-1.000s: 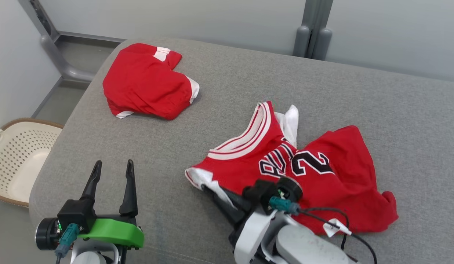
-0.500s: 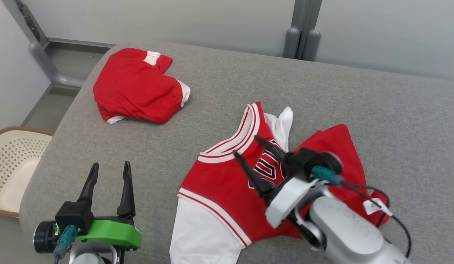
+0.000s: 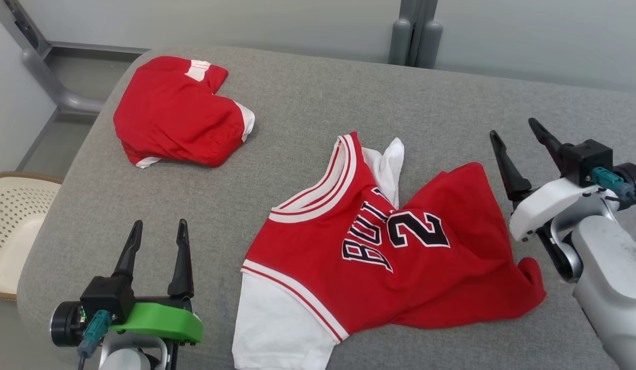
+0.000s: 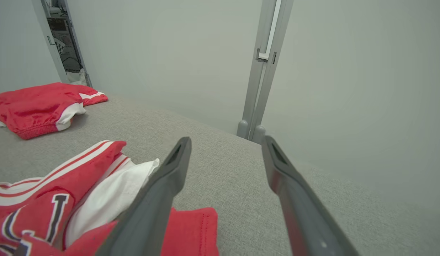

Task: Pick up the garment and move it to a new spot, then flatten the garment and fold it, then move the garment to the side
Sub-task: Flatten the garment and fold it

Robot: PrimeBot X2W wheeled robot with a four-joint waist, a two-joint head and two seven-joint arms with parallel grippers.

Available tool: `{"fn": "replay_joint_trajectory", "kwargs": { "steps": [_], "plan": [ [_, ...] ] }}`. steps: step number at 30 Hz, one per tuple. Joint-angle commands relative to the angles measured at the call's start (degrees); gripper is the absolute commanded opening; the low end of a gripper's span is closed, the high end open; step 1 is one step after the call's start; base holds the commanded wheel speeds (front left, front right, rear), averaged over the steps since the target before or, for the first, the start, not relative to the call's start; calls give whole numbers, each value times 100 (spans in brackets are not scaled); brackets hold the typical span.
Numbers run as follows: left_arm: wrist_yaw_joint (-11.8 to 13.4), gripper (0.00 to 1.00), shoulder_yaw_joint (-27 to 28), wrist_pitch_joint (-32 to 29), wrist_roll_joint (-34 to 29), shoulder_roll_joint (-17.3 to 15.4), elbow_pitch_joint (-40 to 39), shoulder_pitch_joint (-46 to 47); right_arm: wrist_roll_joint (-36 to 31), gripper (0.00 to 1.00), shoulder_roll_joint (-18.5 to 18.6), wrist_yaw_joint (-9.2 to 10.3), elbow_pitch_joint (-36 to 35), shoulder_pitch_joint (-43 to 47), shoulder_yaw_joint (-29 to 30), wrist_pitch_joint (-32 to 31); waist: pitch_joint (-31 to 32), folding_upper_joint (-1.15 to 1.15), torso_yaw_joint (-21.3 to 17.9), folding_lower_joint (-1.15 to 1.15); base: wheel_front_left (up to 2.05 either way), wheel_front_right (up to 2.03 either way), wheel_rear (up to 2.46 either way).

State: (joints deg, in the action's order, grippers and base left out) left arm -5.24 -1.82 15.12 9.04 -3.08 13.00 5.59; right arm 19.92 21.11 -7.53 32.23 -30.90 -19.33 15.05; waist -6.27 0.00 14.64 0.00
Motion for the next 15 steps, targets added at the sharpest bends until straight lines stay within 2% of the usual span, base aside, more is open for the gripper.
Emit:
{"fn": "replay_joint_trajectory", "kwargs": {
  "steps": [1, 7, 15],
  "plan": [
    [-6, 100, -3, 5, -49, -2, -10, 105, -27, 100, 71, 8, 143, -139, -27, -18, -116, 0, 76, 0, 0, 0, 0],
    [15, 100, -108, 5, -14, 10, -3, 206, 272, 100, 177, 8, 939, -467, -495, -412, -297, 0, 220, 0, 0, 0, 0],
    [40, 100, -248, 5, 63, 18, 47, 324, 939, 100, 84, 8, 1766, -646, -1182, -999, -438, 0, 372, 0, 0, 0, 0]
  ]
}}
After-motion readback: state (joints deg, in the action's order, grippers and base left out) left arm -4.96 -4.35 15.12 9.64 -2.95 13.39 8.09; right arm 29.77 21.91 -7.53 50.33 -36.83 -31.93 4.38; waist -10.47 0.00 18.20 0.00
